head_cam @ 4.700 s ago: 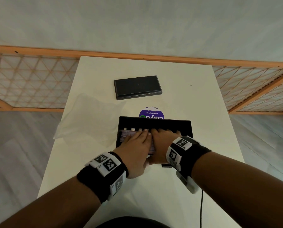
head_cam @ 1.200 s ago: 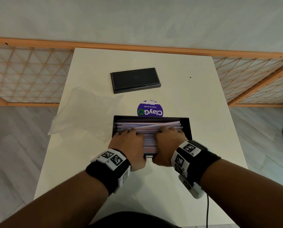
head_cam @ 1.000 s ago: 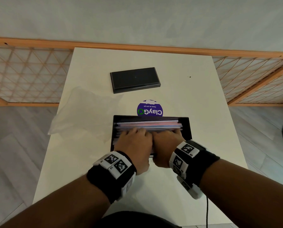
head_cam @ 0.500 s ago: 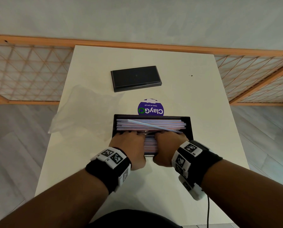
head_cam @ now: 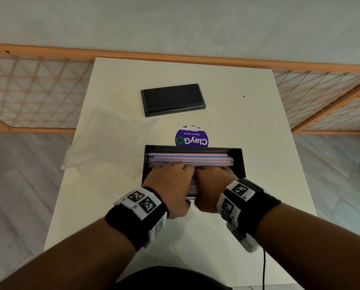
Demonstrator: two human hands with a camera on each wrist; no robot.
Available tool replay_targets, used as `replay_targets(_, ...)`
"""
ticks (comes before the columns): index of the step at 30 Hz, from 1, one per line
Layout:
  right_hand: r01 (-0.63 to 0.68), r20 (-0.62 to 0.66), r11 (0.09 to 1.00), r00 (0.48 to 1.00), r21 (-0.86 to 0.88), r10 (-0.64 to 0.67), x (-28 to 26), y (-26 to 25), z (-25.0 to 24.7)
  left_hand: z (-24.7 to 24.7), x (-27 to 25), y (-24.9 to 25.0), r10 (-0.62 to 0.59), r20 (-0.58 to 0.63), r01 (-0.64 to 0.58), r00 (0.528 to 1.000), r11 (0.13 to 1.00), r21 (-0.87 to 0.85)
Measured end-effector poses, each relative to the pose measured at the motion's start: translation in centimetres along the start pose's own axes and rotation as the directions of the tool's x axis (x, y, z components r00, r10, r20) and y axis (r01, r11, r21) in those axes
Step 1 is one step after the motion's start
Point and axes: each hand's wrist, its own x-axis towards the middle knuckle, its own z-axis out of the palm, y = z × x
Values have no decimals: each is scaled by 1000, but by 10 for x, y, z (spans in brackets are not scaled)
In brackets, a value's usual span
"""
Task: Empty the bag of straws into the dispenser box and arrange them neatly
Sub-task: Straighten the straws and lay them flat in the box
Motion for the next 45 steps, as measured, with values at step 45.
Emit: replay_targets(45,-13,33,1000,999,13,13,-1,-7,-2,8,-1,-7,-153,71,154,986,988,-10)
